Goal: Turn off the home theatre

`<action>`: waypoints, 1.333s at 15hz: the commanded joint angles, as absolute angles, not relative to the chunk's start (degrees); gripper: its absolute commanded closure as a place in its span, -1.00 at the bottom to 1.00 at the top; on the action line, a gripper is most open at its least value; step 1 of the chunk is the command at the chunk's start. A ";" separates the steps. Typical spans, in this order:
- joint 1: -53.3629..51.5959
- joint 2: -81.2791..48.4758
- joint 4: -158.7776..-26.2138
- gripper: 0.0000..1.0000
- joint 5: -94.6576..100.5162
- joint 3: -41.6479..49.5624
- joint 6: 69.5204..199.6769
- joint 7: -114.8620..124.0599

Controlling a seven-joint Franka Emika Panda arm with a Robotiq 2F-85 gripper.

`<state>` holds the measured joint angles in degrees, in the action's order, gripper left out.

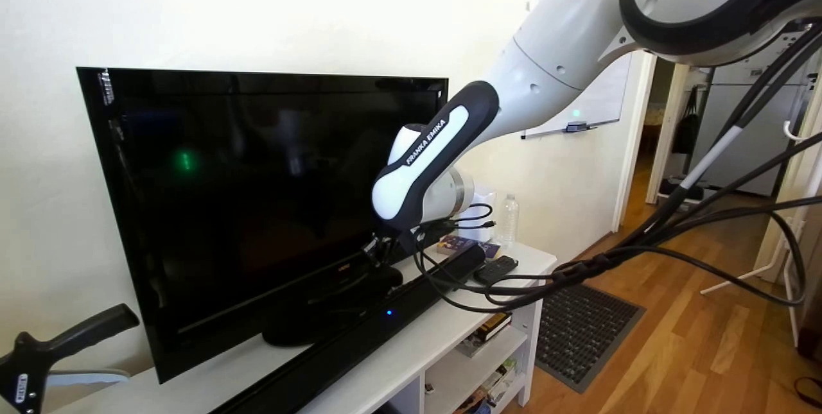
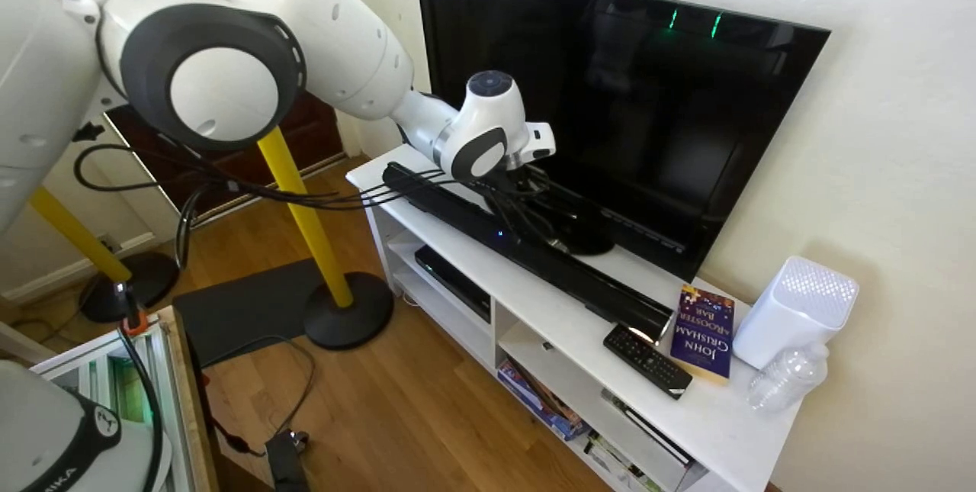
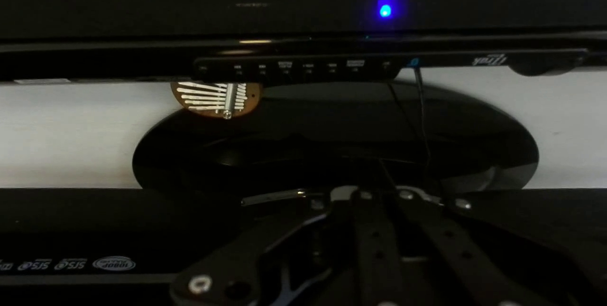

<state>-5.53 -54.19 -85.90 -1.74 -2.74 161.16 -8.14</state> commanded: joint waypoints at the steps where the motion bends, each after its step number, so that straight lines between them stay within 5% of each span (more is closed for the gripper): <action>1: -5.01 -54.32 -85.62 0.98 -0.32 -3.36 161.02 -7.04; 20: -3.71 -58.25 -84.31 1.00 -0.92 -4.76 163.09 -7.44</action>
<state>-4.79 -56.57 -85.84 -1.74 -3.45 162.12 -8.03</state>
